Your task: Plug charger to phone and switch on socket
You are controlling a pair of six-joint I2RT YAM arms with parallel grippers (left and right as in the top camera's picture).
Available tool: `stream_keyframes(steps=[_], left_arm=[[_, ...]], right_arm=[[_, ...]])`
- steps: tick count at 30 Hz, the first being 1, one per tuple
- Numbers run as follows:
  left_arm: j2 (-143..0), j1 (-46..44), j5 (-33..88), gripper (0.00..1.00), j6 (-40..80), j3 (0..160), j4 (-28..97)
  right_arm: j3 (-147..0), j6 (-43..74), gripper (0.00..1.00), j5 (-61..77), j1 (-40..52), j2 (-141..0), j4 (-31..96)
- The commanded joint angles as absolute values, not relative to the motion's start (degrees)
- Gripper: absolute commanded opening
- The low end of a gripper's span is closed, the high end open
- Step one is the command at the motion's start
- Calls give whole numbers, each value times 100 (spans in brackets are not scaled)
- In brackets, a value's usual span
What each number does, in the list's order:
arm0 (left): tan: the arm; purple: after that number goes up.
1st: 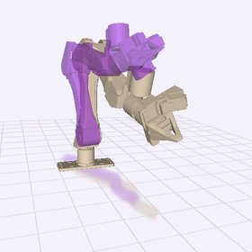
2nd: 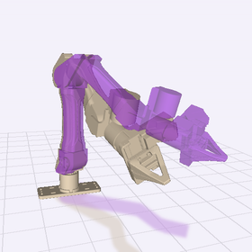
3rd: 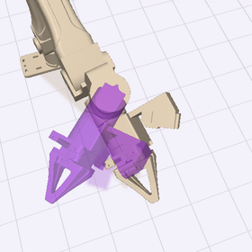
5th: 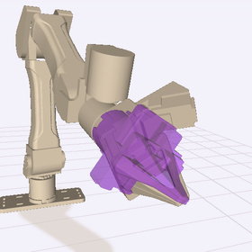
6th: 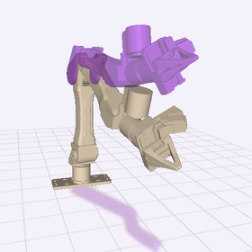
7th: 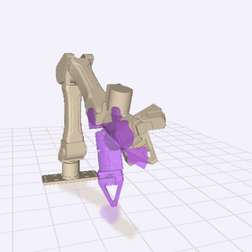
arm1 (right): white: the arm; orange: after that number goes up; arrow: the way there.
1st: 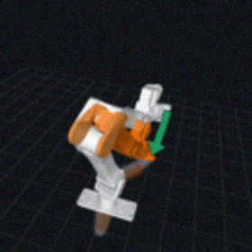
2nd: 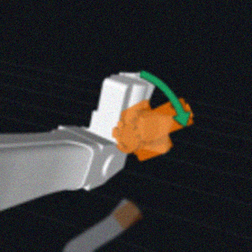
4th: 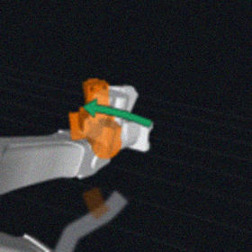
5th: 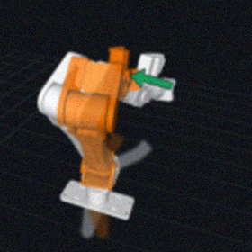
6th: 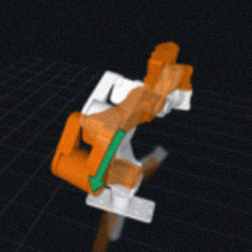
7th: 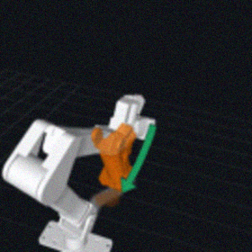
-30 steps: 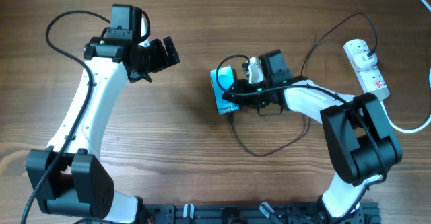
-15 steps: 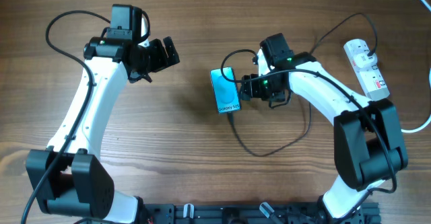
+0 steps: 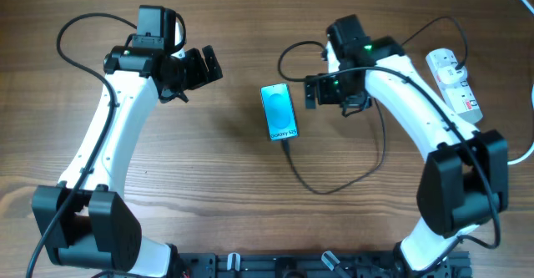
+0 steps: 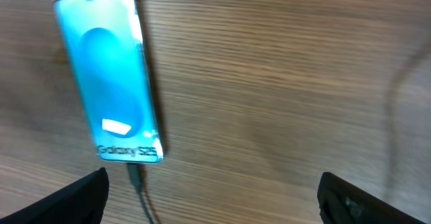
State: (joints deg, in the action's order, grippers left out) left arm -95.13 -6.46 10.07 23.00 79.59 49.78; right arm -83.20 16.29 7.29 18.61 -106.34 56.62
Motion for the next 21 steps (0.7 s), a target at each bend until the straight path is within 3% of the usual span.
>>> stream_keyframes(steps=[1,12,21], left_arm=[[-9483,-626,930,100,2290,7933,4976],[-9483,-626,930,100,2290,7933,4976],[-9483,-624,930,100,2290,7933,4976]], right_arm=[[-8394,2119,100,-19,1332,-9953,5706],[-8372,2423,100,-471,-1837,-9581,5723],[-8350,2399,100,-862,-2939,-10125,5052]])
